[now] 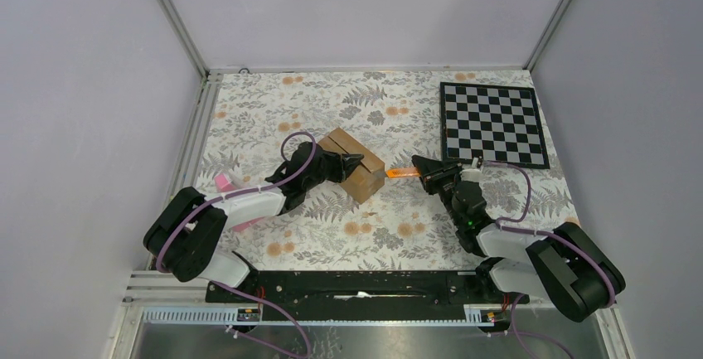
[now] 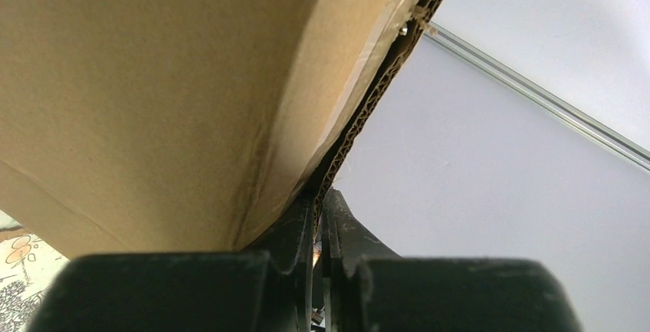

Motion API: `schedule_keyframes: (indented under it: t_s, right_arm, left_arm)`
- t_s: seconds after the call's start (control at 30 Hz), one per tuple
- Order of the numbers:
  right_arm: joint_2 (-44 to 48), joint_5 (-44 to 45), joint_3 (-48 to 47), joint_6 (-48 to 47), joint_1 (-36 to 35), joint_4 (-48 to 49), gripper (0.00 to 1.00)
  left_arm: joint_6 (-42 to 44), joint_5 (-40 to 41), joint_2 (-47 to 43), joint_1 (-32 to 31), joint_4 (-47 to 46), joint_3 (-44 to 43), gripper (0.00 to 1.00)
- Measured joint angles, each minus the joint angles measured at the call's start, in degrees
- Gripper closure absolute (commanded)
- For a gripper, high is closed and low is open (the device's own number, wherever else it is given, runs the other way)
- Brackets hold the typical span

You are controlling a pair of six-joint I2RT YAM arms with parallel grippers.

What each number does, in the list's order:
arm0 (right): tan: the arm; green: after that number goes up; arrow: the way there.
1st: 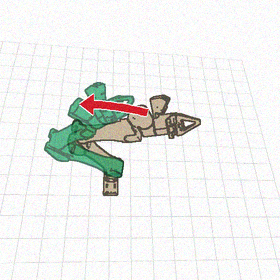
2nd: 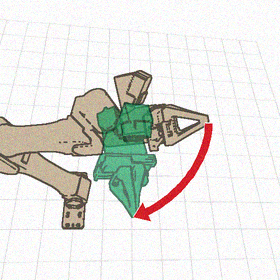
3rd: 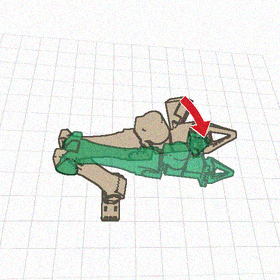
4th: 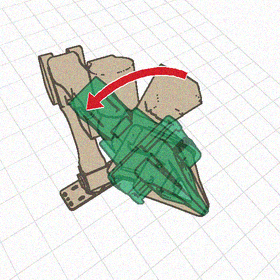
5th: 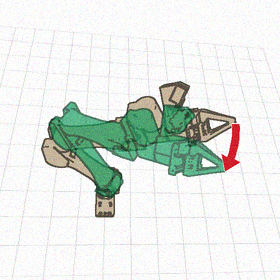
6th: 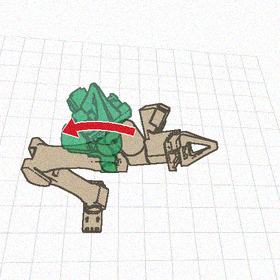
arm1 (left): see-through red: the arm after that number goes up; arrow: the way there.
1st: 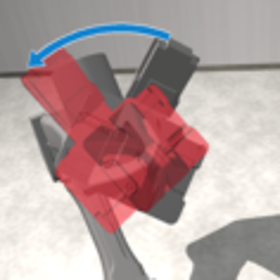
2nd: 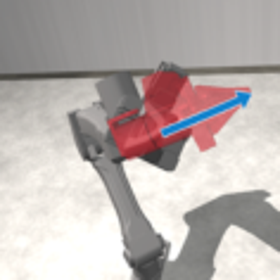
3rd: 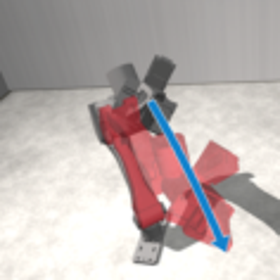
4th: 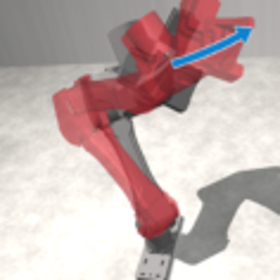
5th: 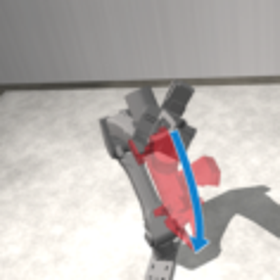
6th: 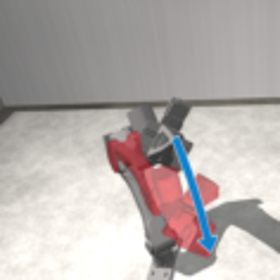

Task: Unpack the express box
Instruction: Cut the express box at the center of the board.

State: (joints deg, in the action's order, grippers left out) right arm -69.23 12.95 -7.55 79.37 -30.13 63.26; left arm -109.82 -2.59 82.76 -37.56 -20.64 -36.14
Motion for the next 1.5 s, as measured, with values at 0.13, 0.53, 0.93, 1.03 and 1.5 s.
schedule_keyframes:
  t_s: [0.13,0.53,0.93,1.03,1.5]
  right_arm:
    - [0.00,0.15,0.00,0.00,-0.09,0.00,1.00]
    - [0.33,0.66,0.02,0.00,-0.26,-0.44,1.00]
    - [0.42,1.01,0.02,0.02,-0.31,-0.44,1.00]
    - [0.66,1.05,0.07,0.02,-0.35,-0.70,1.00]
    - [0.48,1.31,0.28,0.11,-0.79,-0.79,1.00]
  left_arm:
    - [-0.09,0.00,0.00,-0.02,0.02,0.00,1.00]
    - [-0.24,-0.02,0.11,-0.02,-0.07,0.00,1.00]
    - [-0.44,-0.04,0.26,-0.02,-0.42,0.00,1.00]
    - [-0.66,-0.07,0.28,-0.02,-0.46,0.00,1.00]
    - [-1.07,-0.37,0.94,-0.20,-1.53,0.00,1.00]
